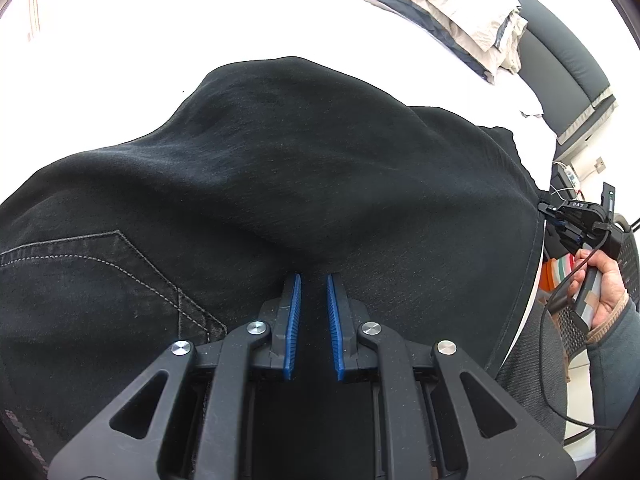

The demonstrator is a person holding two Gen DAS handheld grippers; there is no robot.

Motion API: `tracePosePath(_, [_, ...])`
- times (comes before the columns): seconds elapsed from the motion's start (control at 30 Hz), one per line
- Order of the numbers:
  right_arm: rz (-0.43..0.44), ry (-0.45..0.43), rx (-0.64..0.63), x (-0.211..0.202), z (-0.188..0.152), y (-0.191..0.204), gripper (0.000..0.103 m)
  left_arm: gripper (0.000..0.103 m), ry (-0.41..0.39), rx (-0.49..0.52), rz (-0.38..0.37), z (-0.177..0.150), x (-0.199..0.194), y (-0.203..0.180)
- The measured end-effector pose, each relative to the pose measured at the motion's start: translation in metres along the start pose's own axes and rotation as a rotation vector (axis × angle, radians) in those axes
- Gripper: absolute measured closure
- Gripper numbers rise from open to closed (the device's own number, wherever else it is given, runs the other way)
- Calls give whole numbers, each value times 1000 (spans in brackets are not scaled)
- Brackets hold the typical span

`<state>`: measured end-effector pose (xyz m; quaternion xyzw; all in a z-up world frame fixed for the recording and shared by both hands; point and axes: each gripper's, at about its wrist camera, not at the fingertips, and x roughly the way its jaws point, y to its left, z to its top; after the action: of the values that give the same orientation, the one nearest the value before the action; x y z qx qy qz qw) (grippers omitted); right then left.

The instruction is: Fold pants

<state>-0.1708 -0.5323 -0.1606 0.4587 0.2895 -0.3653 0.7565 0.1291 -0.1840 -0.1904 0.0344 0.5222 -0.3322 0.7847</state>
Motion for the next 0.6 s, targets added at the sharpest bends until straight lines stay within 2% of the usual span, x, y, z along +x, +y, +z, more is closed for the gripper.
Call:
tracePosePath(0.07, [-9, 13, -18, 2, -1, 2, 98, 90, -17, 6, -9, -3, 1, 2])
tracePosePath(0.1, [-35, 22, -57, 2, -1, 6, 95, 90, -25, 3, -15, -4, 1, 3])
tracePosePath(0.13, [-60, 22, -91, 0, 0, 10, 88, 90, -29, -1, -19, -5, 2, 5])
tracePosePath(0.2, [-85, 27, -117, -5, 3, 16, 55, 90, -29, -1, -15, -4, 2, 5])
tracePosePath(0.3, [-176, -49, -162, -27, 9, 28, 37, 90, -30, 7, -4, -3, 3, 3])
tracePosePath(0.4, [-168, -108, -208, -47, 17, 39, 36, 90, -41, 10, -3, -3, 4, 2])
tracePosePath(0.5, [-88, -135, -244, -61, 21, 53, 36, 90, -53, 11, -4, -6, 4, 2])
tracePosePath(0.6, [-8, -78, -278, -51, 18, 64, 36, 90, -54, 13, 1, -5, 5, 1])
